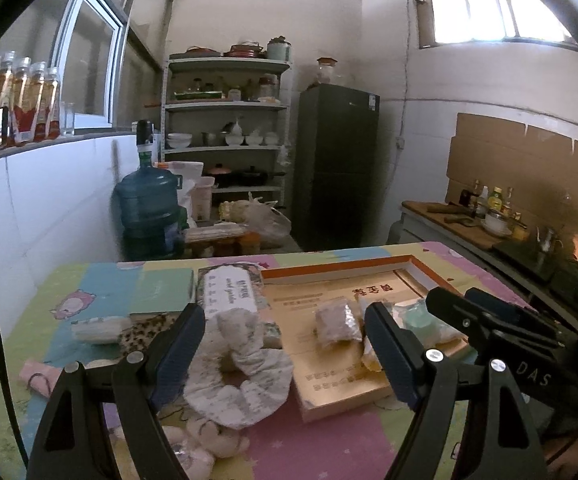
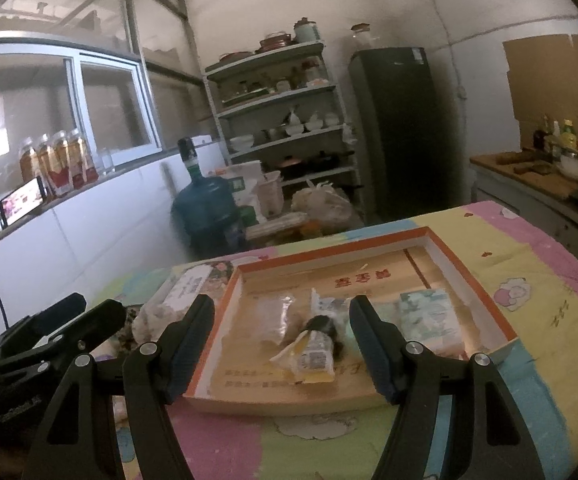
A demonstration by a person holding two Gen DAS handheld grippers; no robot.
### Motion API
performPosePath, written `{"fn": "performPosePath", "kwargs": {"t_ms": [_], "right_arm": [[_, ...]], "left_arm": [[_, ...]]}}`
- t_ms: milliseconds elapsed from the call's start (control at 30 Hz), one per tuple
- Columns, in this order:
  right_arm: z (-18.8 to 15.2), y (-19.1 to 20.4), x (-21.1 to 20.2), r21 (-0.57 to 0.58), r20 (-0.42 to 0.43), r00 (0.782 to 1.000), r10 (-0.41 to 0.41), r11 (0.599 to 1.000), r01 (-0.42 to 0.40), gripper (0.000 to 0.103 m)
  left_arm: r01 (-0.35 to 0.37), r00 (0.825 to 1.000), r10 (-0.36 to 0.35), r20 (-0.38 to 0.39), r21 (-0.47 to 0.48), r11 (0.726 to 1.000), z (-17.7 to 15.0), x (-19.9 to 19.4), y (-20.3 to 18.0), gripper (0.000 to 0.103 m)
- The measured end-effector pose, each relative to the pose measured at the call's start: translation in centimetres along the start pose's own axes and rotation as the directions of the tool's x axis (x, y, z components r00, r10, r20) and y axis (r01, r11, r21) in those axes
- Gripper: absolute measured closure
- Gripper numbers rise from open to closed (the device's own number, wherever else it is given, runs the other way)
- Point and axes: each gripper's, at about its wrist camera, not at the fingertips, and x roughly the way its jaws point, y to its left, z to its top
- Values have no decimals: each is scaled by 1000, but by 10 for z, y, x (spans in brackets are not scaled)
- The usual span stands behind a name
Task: Organize soft objects
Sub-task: 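Move both tools back over the stuffed toys and cloths on the mattress, then grasp the white floral cloth with the right gripper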
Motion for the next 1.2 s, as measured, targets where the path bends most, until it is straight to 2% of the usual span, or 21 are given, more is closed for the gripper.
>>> {"fn": "performPosePath", "kwargs": {"t_ms": [267, 467, 900, 1100, 1200], "right_arm": [[-3, 20, 2, -31, -11, 1000, 9, 999, -10, 31], [-10, 39, 7, -59, -30, 999, 27, 998, -29, 31], [-35, 100, 51, -154, -143, 985, 98, 981, -120, 31], [-42, 129, 85, -291, -190, 982, 11, 954, -67, 31], [-47, 136, 103, -342, -236, 971, -29, 938, -55, 31]], "left_arm": [[-5, 1000, 5, -7, -57, 998, -10, -12, 28, 21], [-58, 998, 58, 2, -102, 993, -22, -29, 63, 21], [-148, 989, 149, -8, -179, 973, -47, -51, 127, 21], [-160, 987, 161, -10, -205, 966, -53, -58, 148, 21], [-170, 985, 171, -12, -220, 961, -57, -63, 159, 21]]}}
